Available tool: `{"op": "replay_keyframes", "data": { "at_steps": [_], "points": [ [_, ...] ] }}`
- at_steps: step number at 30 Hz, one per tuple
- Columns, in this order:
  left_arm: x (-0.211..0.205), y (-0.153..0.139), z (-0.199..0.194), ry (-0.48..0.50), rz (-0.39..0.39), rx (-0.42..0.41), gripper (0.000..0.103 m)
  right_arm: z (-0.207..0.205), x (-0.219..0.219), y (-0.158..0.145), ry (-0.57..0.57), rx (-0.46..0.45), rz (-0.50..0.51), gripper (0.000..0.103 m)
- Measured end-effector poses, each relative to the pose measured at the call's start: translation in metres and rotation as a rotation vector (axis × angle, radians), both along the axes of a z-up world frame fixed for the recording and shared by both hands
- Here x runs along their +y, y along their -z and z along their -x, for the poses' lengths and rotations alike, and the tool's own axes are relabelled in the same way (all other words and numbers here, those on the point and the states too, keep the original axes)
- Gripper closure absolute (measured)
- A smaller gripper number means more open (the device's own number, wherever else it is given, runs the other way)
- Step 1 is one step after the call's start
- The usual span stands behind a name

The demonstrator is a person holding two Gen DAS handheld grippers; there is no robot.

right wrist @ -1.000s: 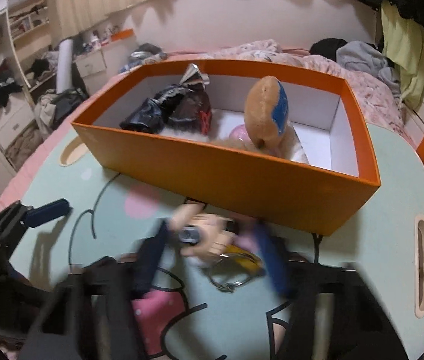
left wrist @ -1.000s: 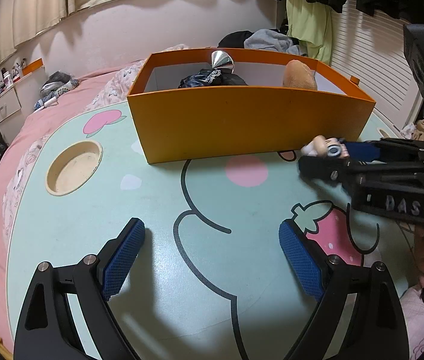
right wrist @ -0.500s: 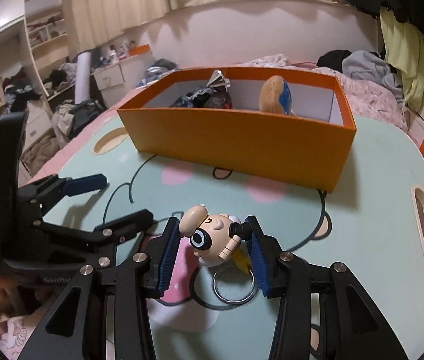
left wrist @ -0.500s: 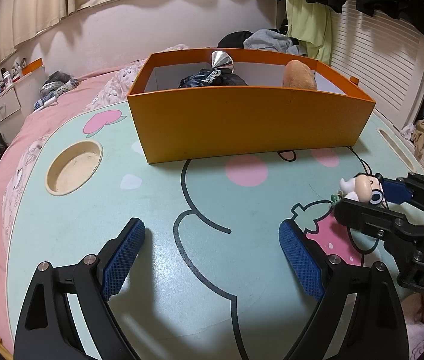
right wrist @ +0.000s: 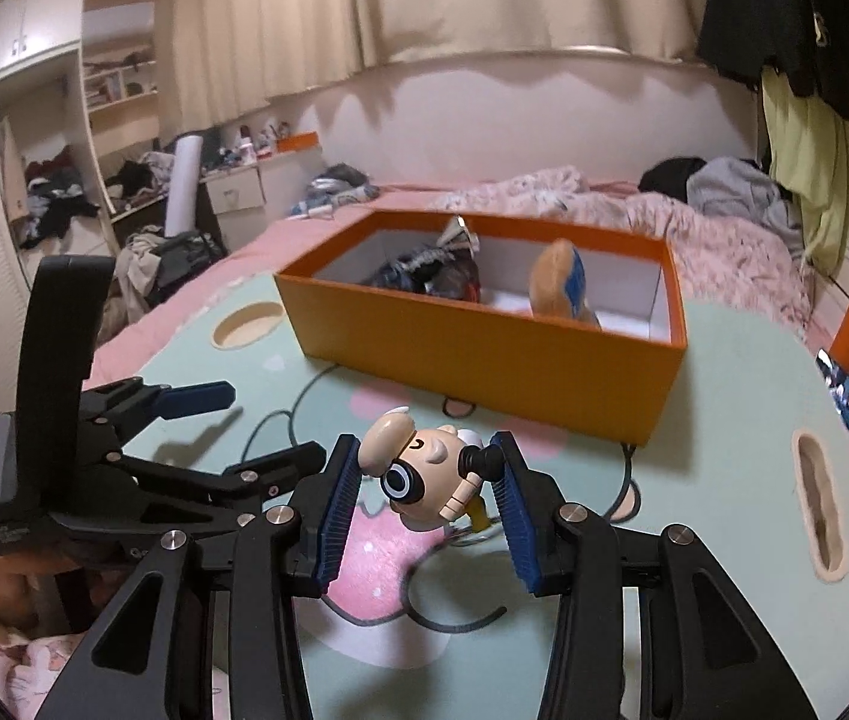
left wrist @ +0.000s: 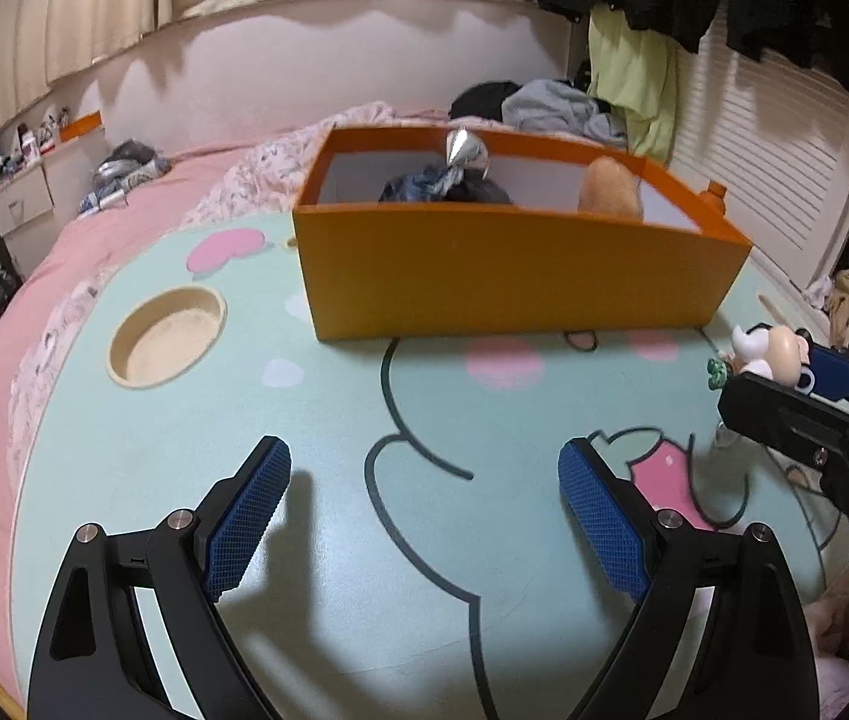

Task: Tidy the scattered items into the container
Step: 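Carry the figurine into the box and open the right gripper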

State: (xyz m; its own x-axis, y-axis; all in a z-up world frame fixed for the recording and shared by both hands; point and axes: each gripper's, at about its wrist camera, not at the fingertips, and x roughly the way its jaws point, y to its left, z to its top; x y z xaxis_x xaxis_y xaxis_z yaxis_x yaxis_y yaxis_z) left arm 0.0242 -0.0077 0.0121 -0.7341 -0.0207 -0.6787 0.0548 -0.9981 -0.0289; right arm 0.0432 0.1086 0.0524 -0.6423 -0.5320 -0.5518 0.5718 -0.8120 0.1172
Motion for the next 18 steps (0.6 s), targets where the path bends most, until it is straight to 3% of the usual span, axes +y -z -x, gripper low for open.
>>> {"op": "replay_keyframes", "data": {
  "at_steps": [4,11,15,18],
  "points": [
    [0.013,-0.024,0.002,0.062,0.021,0.044,0.012,0.008,0.010,-0.022,0.003,0.011,0.055,0.060],
    [0.023,-0.085,0.021,0.140,0.037,0.149,0.012,0.036,0.026,-0.064,0.054,0.092,0.067,0.060],
    [0.020,-0.112,0.055,0.118,0.048,0.187,0.012,0.072,0.022,-0.084,0.065,0.088,0.090,0.060],
    [0.007,-0.116,0.089,0.071,0.020,0.168,0.012,0.099,0.014,-0.087,0.096,0.072,0.076,0.060]
  ]
}}
